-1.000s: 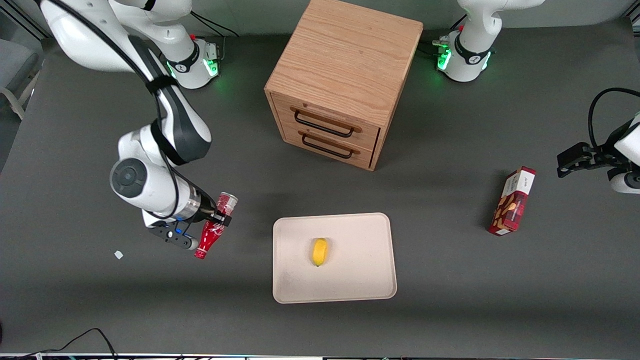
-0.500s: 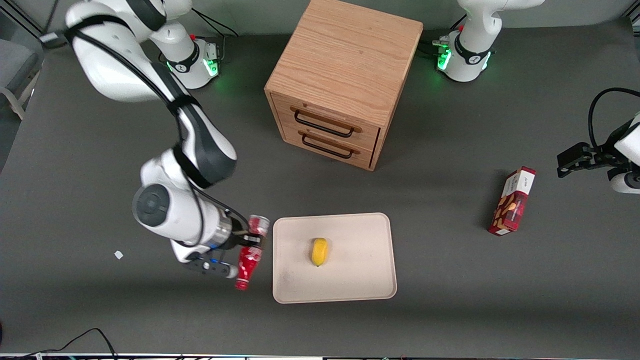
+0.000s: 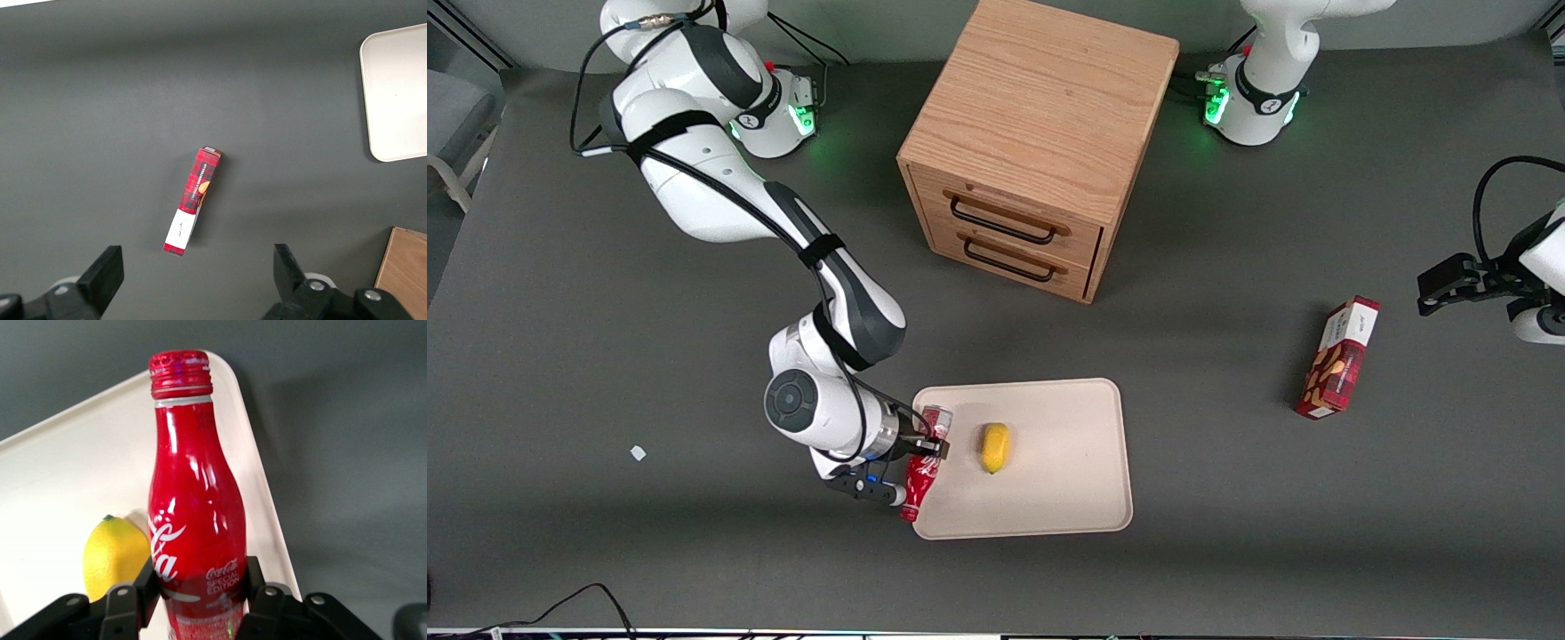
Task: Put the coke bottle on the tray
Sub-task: 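Carry the bottle over the white tray and lower it beside the lemon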
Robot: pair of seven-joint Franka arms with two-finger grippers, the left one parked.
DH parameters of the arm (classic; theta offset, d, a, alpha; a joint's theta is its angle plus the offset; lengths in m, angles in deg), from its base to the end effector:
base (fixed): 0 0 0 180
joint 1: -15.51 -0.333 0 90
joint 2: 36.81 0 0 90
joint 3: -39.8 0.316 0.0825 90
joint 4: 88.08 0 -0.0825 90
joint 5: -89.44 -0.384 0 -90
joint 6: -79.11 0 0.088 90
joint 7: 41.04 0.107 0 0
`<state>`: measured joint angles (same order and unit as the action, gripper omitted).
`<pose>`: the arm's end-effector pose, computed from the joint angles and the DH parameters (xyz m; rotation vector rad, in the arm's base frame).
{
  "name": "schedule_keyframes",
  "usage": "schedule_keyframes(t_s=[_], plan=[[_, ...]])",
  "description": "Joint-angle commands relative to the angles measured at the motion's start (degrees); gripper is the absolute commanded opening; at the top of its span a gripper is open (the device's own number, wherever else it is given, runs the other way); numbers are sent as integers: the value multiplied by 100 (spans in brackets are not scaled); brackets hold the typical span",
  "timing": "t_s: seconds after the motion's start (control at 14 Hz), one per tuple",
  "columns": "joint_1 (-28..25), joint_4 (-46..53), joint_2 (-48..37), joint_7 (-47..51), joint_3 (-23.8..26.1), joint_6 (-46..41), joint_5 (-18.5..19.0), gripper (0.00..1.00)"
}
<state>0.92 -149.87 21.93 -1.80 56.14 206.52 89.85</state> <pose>0.7135 0.3354 0.2245 -2.8371 0.4175 0.0063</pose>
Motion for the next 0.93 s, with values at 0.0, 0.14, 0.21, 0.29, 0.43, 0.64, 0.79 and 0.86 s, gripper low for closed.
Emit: schedule_keyframes(t_s=[0.0, 0.14, 0.21, 0.29, 0.43, 0.64, 0.79, 0.86], plan=[[-88, 255, 146, 224, 19, 4, 64, 0], [-96, 219, 190, 225, 19, 91, 64, 0], [-97, 202, 199, 225, 19, 101, 64, 25], [-97, 184, 225, 216, 10, 109, 90, 99], [-97, 184, 208, 198, 10, 110, 291, 100], [-36, 184, 60, 198, 19, 31, 363, 100], [9, 71, -343, 198, 19, -362, 372, 100], [79, -8, -668, 198, 10, -687, 372, 100]])
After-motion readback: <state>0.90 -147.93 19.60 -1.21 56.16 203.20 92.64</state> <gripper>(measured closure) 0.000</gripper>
